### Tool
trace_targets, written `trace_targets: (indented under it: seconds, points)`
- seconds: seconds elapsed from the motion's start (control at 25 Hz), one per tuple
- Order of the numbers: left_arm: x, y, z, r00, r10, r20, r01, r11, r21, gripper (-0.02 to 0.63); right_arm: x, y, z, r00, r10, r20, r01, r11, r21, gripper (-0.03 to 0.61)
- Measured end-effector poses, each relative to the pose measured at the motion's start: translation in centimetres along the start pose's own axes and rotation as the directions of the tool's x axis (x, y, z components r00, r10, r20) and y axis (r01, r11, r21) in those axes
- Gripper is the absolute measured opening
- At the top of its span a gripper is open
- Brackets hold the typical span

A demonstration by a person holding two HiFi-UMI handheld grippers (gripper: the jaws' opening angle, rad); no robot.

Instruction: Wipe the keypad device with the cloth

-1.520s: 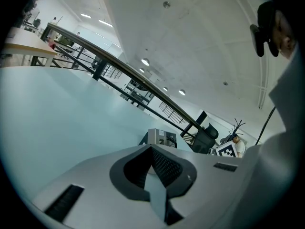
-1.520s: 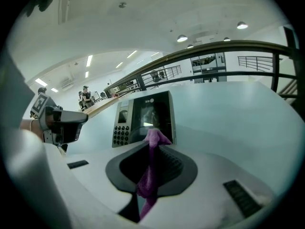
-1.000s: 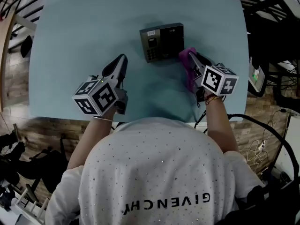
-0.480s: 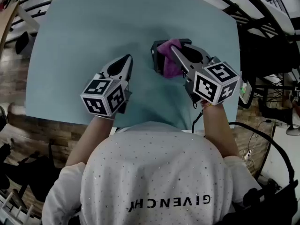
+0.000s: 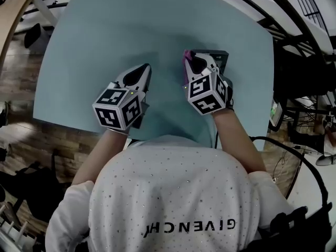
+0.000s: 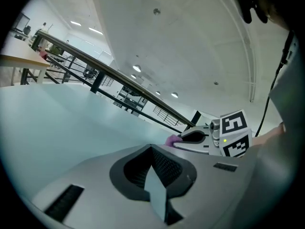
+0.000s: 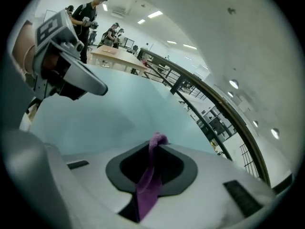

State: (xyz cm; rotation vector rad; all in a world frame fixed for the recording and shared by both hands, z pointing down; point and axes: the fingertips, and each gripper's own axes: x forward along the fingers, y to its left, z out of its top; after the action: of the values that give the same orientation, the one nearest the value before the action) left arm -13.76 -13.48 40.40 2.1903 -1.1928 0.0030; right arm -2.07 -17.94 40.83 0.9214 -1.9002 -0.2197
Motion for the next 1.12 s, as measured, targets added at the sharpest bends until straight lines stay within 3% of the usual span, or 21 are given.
trace_targets:
  seconds: [0.52, 0.68, 0.76, 0.88, 1.0, 1.12]
  points:
    - [-0.4, -0.5, -0.5, 1.0, 0.001, -0.006, -0.001, 1.0, -0.01, 0.0, -0.7, 4.9, -6.0, 0.986, 0.142, -0.083, -0.122, 0.97, 0.209, 0.038]
    - [-0.9, -1.0, -1.0, 1.0, -0.011, -0.004, 0.011, 1.0, -0.007, 0.0, -1.5, 6.7, -6.9, 0.978, 0.196, -0.074, -0.164, 0.935, 0.313, 0.038]
    - [-1.0, -1.4, -0.8, 1.0, -0.016, 0.0, 0.016, 1.0, -0.007, 0.0, -2.3, 6.3, -6.1, 0.978, 0.208, -0.024, -0.184, 0.906, 0.381, 0.038]
    - [-1.1, -1.6, -0.7, 1.0, -0.008, 0.002, 0.008, 1.0, -0.007, 0.0, -4.3, 2.6, -3.1, 0.987, 0.126, 0.095, -0.155, 0.888, 0.433, 0.038]
    - [-1.6, -0.9, -0.7, 1.0, 0.025, 0.008, -0.025, 1.0, -0.004, 0.0, -6.4, -2.8, 0.7, 0.977, -0.001, 0.212, -0.091, 0.901, 0.424, 0.038]
    - [-2.1, -0.4, -0.8, 0.998, 0.064, 0.014, -0.064, 0.998, -0.005, 0.0, -7.0, -7.0, 2.7, 0.96, -0.065, 0.272, -0.051, 0.915, 0.4, 0.038]
